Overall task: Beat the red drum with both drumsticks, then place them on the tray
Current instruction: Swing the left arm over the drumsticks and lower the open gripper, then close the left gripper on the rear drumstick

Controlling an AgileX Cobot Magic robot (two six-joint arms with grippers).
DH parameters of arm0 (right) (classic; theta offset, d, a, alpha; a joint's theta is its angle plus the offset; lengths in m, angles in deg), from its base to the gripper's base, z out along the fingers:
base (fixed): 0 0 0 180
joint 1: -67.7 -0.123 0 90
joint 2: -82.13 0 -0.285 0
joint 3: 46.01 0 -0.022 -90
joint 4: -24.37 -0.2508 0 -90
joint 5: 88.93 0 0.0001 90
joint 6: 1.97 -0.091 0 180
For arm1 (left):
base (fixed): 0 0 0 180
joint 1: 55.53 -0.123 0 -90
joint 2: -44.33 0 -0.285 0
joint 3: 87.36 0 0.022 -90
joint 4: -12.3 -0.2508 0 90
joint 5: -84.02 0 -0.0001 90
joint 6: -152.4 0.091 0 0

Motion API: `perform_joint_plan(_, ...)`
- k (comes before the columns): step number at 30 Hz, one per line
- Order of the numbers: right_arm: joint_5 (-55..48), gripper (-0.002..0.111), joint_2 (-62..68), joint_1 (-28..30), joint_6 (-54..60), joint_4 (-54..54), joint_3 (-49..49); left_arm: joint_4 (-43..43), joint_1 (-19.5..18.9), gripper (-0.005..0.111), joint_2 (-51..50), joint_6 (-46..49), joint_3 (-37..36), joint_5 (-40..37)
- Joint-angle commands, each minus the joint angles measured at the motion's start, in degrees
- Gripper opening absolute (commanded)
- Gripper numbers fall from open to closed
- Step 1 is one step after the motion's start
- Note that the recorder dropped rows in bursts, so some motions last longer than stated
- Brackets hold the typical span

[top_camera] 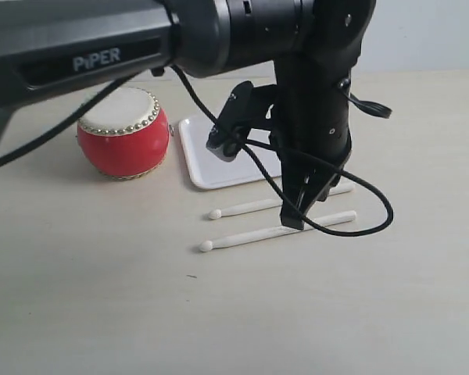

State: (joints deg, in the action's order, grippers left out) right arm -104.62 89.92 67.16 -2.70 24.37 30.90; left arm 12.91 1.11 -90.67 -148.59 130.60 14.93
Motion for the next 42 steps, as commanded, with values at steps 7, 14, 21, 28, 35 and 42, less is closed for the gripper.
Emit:
perform_joint_plan(7, 0.51, 0.000, 0.00, 0.31, 0.24, 0.00, 0.30, 0.81, -0.66, 0.004, -4.01, -0.59, 1.61, -0.88)
perform_joint_plan(14, 0.51, 0.000, 0.00, 0.31, 0.35, 0.00, 0.30, 0.98, -0.39, 0.031, -6.54, -0.59, 1.61, -0.88)
perform_joint_plan(21, 0.51, 0.000, 0.00, 0.31, 0.35, 0.00, 0.30, 1.46, -0.39, 0.034, -8.12, -0.59, 1.61, -0.88)
perform_joint_plan(28, 0.51, 0.000, 0.00, 0.31, 0.35, 0.00, 0.30, 3.99, -0.39, 0.045, -10.01, -0.59, 1.61, 4.67)
perform_joint_plan(35, 0.51, 0.000, 0.00, 0.31, 0.24, 0.00, 0.30, 5.39, -1.87, 0.043, -10.14, -0.59, 1.61, 1.39)
perform_joint_plan(42, 0.51, 0.000, 0.00, 0.31, 0.24, 0.00, 0.30, 9.98, -4.14, 0.043, -10.14, -0.59, 1.61, 0.98)
